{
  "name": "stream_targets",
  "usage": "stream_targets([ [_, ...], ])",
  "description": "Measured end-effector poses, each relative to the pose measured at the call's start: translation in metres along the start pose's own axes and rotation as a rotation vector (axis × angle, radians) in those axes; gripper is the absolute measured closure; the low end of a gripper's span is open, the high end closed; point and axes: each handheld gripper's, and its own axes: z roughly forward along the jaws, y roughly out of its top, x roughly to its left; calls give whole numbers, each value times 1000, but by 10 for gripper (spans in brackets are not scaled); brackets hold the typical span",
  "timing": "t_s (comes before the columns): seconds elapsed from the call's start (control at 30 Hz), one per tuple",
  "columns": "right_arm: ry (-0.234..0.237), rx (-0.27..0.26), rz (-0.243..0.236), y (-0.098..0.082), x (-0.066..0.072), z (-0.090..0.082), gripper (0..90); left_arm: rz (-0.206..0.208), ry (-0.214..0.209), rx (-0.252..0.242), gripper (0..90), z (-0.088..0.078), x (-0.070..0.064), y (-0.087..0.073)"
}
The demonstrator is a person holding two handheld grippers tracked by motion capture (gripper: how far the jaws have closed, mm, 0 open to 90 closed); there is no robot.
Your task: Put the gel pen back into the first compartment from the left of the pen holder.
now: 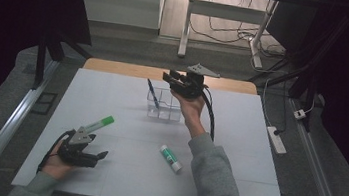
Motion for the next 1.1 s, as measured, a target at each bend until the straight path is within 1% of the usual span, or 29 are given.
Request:
stream_targets([
  [0.27, 14, 49, -21, -8, -1, -15, 588, 2, 3, 1, 219, 0, 0, 0],
  [0.4, 18, 69, -29, -17, -2, -25, 577, 4, 2, 1, 219, 0, -1, 0],
  [0.57, 24, 99, -40, -30, -4, -41, 566, 5, 4, 3, 219, 0, -1, 0],
  [0.73, 30, 125, -52, -37, -5, -58, 552, 5, 8, 6, 218, 0, -1, 0],
  [0.87, 36, 126, -53, -42, -4, -71, 548, 8, 9, 6, 218, 0, -2, 0],
  [1.1, 35, 149, -84, -50, 1, -94, 539, 6, 13, 4, 218, -1, -1, 0],
])
